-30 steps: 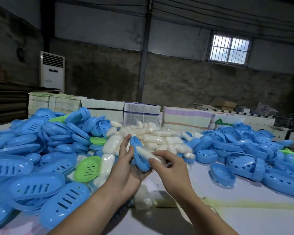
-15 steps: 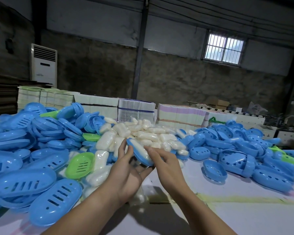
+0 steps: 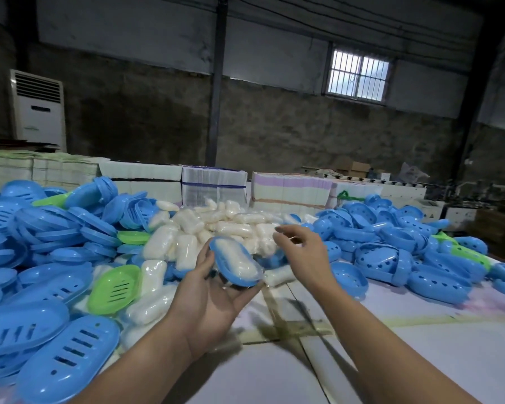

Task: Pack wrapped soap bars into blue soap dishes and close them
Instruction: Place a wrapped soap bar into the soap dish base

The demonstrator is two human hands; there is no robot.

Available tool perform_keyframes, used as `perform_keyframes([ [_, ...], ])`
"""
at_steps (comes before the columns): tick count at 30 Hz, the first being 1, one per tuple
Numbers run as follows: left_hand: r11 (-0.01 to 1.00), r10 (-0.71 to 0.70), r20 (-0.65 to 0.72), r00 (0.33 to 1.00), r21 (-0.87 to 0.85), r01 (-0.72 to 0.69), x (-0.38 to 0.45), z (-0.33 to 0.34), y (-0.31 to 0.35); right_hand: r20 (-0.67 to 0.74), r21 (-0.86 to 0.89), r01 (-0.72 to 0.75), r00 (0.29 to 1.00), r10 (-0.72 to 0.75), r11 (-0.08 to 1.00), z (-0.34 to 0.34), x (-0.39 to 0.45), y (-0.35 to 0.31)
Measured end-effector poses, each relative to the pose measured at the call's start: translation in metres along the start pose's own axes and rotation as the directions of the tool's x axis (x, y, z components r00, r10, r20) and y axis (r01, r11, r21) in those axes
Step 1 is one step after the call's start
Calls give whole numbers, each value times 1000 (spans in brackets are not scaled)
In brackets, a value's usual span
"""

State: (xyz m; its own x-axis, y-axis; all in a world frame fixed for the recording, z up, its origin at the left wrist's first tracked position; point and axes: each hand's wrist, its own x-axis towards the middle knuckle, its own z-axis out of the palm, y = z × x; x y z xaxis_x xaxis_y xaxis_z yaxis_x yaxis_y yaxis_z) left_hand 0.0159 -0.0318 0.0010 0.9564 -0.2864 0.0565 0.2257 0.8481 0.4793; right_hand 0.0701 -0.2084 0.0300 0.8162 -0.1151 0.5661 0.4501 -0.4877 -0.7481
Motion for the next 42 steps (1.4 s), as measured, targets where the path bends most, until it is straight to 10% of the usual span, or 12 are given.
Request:
perform_keyframes([
  [2,1000,-22,-29,999,6,22,0,0,0,-39,-638,-92,995,87,764,-22,14,32],
  [5,999,-35,-57,998,16,35,1,-3,1,-37,-877,-208,928,371,433,-50,8,80],
  [14,995,-22,-63,998,99,29,5,-11,-4,-67,-793,-196,969,237,577,-46,-1,81],
  [17,993,-8,-61,998,117,16,4,-10,-6,-46,-559,-142,989,140,817,-44,-3,61],
  [19,993,-2,-70,998,114,10,4,-7,-8,-38,-58,-149,988,147,987,-36,-10,36],
  [22,991,42,-99,994,130,-29,4,-4,-10,162,690,-296,952,258,660,-25,-18,-1],
  [24,988,91,-109,990,136,-76,4,-3,-11,368,856,-427,900,235,292,-20,-22,-12],
  [26,990,89,-99,991,120,-77,4,-2,-12,483,837,-522,846,227,166,-12,-27,-14],
  [35,992,86,-71,994,102,-79,1,5,-14,308,292,-297,929,204,909,5,-42,-11],
  [42,998,-32,-73,997,56,36,-1,4,-11,379,83,-130,921,89,988,12,-51,-10],
])
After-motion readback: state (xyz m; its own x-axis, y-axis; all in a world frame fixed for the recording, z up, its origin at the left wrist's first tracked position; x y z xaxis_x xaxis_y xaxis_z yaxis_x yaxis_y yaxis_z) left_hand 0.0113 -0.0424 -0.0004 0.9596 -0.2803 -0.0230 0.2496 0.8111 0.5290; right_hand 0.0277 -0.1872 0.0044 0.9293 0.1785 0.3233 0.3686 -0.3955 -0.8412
